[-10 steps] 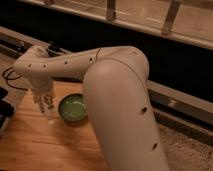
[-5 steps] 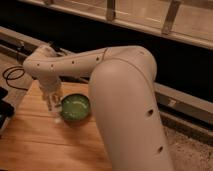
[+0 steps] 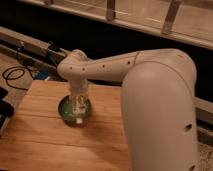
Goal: Place the bottle in the ceramic bowl
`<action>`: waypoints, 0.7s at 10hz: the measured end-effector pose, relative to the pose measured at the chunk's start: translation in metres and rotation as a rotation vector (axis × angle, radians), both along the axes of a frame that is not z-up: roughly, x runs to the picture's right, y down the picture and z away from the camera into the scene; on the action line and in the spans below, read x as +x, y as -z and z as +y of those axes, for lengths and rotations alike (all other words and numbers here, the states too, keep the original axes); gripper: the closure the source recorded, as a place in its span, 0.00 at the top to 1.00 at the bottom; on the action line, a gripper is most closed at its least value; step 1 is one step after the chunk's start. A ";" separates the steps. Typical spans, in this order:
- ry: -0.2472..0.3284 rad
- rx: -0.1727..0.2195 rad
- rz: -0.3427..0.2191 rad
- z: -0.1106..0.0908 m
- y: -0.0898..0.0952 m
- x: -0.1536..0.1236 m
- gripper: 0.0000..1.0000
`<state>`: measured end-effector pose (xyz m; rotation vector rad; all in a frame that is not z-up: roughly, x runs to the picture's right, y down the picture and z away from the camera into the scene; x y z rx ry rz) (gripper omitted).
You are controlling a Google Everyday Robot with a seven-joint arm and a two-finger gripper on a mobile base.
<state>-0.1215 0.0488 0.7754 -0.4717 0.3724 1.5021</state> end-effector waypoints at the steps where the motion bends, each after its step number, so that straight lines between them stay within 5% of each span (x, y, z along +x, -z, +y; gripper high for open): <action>1: -0.007 0.003 0.001 0.003 -0.002 0.008 0.00; 4: 0.004 0.016 -0.030 0.003 -0.009 0.006 0.00; 7: 0.033 0.028 -0.084 -0.011 -0.028 -0.042 0.01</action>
